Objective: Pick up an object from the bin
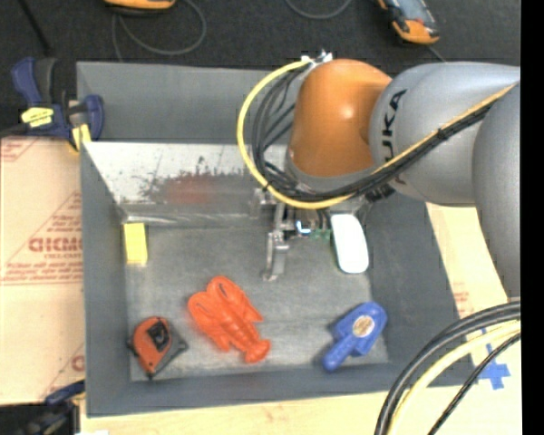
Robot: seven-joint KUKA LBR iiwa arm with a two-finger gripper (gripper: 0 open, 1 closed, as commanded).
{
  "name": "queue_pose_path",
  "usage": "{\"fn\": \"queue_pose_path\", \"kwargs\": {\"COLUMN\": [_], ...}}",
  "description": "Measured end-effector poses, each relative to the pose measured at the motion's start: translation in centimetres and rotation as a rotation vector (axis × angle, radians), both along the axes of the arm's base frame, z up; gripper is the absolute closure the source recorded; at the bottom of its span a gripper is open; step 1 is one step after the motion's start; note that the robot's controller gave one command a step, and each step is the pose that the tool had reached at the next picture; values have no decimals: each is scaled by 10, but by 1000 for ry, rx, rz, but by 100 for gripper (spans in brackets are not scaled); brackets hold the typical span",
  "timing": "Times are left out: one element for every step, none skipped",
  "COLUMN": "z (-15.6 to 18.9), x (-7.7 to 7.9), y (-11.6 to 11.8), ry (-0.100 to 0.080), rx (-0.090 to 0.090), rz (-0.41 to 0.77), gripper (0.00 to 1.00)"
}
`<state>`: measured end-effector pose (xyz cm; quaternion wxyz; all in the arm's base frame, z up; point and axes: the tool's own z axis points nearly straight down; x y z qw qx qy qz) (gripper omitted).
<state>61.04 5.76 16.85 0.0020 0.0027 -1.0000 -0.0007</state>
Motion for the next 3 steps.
{"fn": "queue_pose_path", "kwargs": {"z": [5,-65,-76], "x": [2,-52,-72], "y": [0,42,59], "ry": [-8,-10,-2], "rx": [1,1,-1], "rz": [-1,19,52], "gripper": [0,0,0]}}
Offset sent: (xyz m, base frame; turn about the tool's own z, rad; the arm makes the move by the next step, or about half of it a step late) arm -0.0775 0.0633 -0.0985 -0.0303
